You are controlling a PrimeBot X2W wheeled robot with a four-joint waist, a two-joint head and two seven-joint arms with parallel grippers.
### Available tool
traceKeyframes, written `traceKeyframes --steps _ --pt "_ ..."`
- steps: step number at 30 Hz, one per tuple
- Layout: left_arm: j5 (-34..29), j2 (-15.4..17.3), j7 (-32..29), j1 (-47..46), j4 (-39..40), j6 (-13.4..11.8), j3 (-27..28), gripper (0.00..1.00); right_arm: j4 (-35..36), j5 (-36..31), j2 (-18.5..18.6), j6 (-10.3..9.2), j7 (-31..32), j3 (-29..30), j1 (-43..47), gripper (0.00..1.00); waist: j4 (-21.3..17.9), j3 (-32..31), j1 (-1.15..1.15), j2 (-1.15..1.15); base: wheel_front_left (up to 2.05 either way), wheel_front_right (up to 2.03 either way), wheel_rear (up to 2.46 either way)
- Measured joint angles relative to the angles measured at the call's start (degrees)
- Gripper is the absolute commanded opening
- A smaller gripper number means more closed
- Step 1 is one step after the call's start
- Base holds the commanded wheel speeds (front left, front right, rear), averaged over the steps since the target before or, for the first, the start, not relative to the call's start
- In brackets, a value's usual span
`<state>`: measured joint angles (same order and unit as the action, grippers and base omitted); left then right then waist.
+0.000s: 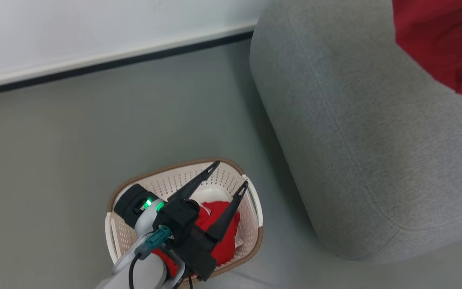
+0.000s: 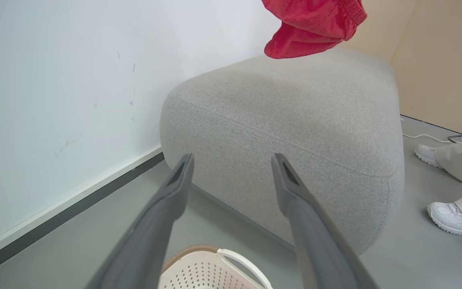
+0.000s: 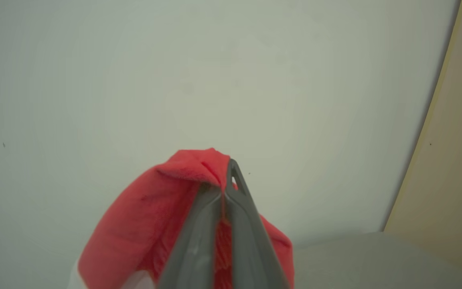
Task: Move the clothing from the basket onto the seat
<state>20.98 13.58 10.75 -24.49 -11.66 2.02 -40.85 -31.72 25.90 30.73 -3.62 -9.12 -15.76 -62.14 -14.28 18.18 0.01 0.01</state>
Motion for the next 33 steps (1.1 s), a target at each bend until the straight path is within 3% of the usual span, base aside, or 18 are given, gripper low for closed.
traceKeyframes --steps 17,25,32,33 --pt "-4.1 2.5 -4.7 -7.7 9.4 -0.2 0.0 1.00 -8.6 -0.8 -0.4 -2.56 -1.1 3.1 -6.0 0.00 0.9 13.7 -0.01 0.00 0.00 0.00 0.00" --pt "-4.5 2.5 -5.6 -9.6 10.4 -0.3 0.0 1.00 -15.3 -0.6 -7.1 -3.01 -2.2 2.5 -5.3 0.00 1.3 18.6 0.00 0.00 0.00 0.00 0.00" --pt "-4.5 2.6 -5.6 -9.7 10.1 -0.5 0.3 1.00 -19.3 -0.6 -9.8 -3.19 -3.2 2.2 -4.8 0.00 2.0 20.1 -0.01 -0.01 0.00 0.00 0.00" --pt "-4.5 2.6 -5.6 -9.7 9.9 -0.5 0.3 1.00 -19.7 -0.7 -10.1 -3.19 -3.6 2.1 -4.9 0.17 2.1 20.1 -0.01 -0.01 0.00 0.00 0.00"
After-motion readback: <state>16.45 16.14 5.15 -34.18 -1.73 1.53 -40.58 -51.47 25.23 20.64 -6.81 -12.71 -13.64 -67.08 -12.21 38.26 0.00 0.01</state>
